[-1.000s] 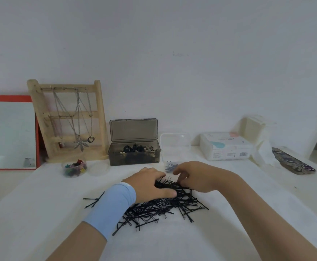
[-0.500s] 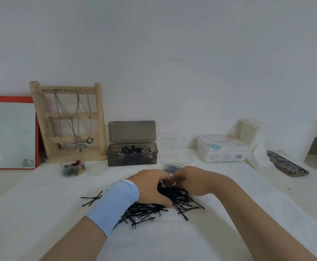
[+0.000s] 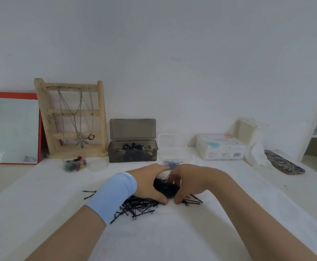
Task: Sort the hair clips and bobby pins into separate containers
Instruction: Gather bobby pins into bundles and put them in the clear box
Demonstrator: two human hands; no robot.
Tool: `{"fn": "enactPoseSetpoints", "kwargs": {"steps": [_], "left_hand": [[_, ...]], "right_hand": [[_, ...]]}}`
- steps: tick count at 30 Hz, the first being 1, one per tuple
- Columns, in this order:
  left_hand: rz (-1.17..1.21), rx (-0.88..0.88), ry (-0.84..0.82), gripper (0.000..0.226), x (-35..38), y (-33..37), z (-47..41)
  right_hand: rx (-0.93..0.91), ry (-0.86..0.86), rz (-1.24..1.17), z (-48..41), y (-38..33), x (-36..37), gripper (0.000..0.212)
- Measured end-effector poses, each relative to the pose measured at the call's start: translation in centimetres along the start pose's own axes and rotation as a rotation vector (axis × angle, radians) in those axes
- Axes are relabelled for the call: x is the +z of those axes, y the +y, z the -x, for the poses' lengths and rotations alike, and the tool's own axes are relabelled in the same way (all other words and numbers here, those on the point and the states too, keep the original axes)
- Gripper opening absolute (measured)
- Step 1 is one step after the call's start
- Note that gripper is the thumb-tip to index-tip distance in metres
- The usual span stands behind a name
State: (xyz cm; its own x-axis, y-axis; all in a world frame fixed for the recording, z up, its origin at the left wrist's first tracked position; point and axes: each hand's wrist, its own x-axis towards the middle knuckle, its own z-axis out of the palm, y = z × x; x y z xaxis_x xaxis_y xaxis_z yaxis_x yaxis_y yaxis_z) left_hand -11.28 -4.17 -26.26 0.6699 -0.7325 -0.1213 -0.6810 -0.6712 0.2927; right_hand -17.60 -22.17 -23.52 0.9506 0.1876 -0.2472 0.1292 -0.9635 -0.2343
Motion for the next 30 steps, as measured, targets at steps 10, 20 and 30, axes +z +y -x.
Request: {"fn": "enactPoseSetpoints", "kwargs": {"steps": [10,20,30], "left_hand": [[0.113,0.046,0.042,0.079,0.1,-0.4,-0.3],[-0.142,-0.123,0.009,0.08,-0.7,-0.7,-0.6],[-0.115,-0.115,-0.011,0.097,-1.2,-1.5,-0.4]], "right_hand": [[0.249,0.034,0.036,0.1,1.3,-0.4,0.09],[-0.01,0.082,-0.031,-0.6,-0.3,0.5,0.04],[-0.007,0.073,0.105,-1.1,-1.6,0.8,0.03]]}}
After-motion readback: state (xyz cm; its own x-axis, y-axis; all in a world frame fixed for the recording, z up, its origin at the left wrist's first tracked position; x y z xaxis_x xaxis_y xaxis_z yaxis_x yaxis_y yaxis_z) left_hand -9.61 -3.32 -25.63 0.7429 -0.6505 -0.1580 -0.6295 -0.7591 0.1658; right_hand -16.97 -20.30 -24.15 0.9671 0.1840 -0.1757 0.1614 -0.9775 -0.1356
